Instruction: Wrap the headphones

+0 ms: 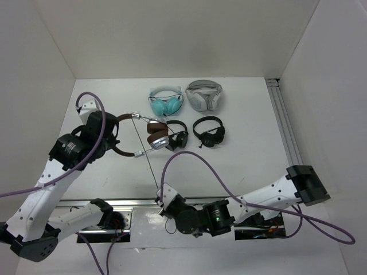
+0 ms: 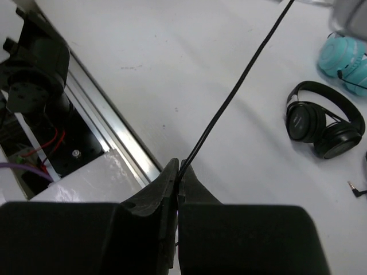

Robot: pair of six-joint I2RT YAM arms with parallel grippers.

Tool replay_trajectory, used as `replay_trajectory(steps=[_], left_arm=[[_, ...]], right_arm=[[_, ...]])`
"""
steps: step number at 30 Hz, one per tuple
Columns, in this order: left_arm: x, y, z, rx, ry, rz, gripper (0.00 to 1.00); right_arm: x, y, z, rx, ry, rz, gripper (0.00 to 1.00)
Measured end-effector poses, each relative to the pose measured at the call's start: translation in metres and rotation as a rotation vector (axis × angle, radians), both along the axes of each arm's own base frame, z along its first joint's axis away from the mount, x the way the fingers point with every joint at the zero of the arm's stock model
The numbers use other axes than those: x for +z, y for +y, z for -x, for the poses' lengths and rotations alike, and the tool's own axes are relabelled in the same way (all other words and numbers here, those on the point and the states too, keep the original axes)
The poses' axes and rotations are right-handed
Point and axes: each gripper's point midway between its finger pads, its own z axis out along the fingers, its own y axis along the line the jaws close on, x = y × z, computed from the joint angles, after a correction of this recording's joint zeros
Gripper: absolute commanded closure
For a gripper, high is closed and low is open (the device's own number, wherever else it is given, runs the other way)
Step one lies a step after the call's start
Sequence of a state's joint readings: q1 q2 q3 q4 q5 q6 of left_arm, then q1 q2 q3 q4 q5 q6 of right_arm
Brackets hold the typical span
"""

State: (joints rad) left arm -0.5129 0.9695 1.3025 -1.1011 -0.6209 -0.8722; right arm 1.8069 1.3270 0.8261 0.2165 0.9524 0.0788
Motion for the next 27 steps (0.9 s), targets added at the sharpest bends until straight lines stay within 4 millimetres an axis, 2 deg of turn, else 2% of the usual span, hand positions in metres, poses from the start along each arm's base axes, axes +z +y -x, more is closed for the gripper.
replay_trajectory(steps=[3,7,12,17,22,27], left_arm=[[0.004,-0.003,-0.007,0.006,0.020,0.035,1.00],[-0.009,-0.007,-0.009,-0.003,0.089,0.048,1.00],[-0.025,-0.003,-0.007,0.011,0.135,0.071,1.00],[-0.040,0.002,-0.006,0.038,0.156,0.120,1.00],[-0.034,0.000,-0.014,0.035,0.118,0.170,1.00],[-0.026,0.004,-0.021,0.020,0.092,0.186,1.00]], right_arm=[[-0.020,0.011,0.005,0.025,-0.007,0.045,1.00],[-0.039,0.023,0.011,0.051,-0.014,0.093,1.00],[-0.033,0.038,0.019,0.094,-0.004,0.063,1.00],[-0.025,0.048,0.012,0.103,0.011,0.024,1.00],[-0.039,0.052,-0.004,0.082,0.022,0.050,1.00],[-0.043,0.050,-0.017,0.056,0.035,0.040,1.00]])
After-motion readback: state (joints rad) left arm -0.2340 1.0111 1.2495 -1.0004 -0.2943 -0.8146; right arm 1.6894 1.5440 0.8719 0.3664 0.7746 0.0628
